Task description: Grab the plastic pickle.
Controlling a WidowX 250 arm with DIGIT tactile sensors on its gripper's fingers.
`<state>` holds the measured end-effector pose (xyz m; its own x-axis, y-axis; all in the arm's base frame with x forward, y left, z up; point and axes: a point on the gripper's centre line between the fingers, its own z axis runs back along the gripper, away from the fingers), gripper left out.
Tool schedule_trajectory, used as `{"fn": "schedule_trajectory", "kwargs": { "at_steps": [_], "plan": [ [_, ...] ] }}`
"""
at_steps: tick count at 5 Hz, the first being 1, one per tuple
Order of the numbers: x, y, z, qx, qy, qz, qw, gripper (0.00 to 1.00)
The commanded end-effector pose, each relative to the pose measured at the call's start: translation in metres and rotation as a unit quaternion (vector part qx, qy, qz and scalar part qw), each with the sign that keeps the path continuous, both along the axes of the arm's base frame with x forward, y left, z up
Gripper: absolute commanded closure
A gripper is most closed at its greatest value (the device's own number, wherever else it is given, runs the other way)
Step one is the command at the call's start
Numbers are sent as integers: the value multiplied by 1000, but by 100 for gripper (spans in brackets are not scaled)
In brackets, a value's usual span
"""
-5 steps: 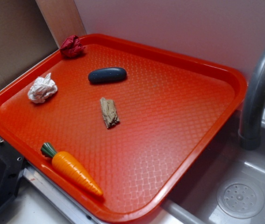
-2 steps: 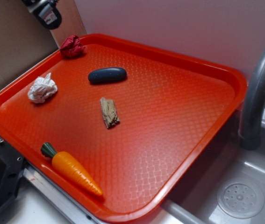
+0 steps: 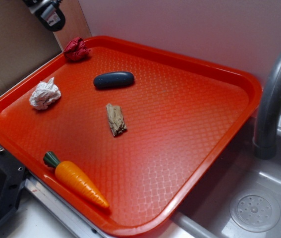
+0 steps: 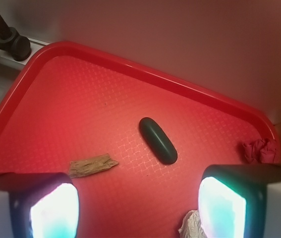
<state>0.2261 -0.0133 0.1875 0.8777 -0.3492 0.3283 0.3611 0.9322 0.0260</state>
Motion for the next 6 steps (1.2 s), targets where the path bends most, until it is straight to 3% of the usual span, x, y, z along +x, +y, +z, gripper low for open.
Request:
{"fn": "schedule_trajectory", "kwargs": {
  "at_steps": [1, 2, 3, 5, 6],
  "plan": [
    [35, -18, -22, 64, -35, -79, 994, 0],
    [45, -24, -45, 89, -28, -121, 988, 0],
    [53, -10, -79, 94, -30, -174, 980, 0],
    [58, 8, -128, 75, 37, -165, 983, 0],
    [59, 7, -173, 113, 95, -160, 976, 0]
  ]
}}
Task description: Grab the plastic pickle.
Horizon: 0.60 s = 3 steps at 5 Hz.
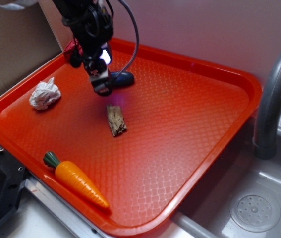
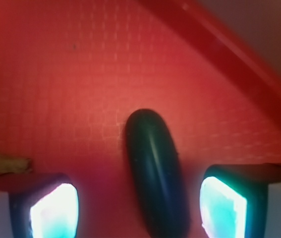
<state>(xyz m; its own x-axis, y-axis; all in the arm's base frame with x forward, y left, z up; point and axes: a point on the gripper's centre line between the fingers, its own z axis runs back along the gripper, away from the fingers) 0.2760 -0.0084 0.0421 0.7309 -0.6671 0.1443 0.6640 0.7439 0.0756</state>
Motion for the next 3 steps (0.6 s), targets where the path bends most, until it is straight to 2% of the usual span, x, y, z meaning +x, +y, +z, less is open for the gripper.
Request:
{"fn": "schedule_trajectory", "kwargs": {
  "at_steps": [1, 2, 3],
  "plan": [
    [10, -9, -36, 75, 8, -6, 997, 100],
    [15, -7, -43, 86, 19, 4, 996, 100],
    [5, -8, -6, 59, -9, 37, 998, 100]
  ]
}}
